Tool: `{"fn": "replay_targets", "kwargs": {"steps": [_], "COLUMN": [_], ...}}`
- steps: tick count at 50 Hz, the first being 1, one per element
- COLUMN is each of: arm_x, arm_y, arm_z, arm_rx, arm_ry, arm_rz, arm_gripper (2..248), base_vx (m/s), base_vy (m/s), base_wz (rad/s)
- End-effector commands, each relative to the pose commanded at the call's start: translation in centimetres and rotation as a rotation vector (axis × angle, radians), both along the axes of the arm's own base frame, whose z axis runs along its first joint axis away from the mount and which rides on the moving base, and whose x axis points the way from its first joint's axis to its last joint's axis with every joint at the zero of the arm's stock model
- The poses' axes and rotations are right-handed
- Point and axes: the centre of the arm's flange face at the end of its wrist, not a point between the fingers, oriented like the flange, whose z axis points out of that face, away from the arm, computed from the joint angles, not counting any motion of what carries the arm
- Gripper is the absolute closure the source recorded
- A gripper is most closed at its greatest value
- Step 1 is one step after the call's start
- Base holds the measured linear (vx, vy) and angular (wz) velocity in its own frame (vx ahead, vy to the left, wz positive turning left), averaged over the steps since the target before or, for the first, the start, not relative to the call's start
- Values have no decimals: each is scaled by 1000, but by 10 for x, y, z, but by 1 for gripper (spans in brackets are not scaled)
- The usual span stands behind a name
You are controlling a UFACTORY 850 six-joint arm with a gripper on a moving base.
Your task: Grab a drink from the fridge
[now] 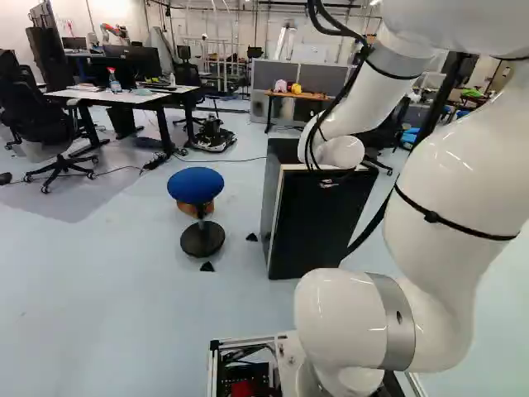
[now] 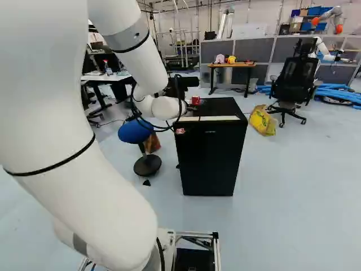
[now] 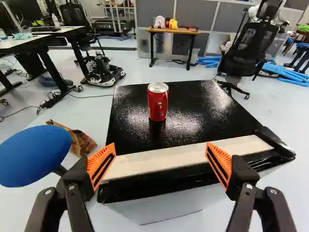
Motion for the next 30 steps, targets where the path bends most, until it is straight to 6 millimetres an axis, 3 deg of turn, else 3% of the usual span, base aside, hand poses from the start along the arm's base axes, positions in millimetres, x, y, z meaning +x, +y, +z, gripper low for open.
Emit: {"fn": "replay_targets", "kwargs": {"steps": [30], "arm_x": [38], "arm_y": [-2], "arm_z": [-20], "arm_rx": [-17], "arm_ry": [-85], "arm_rz": [32], "arm_gripper": [3], "base_vx": [0], "base_vy": [0], "base_wz": [0]}}
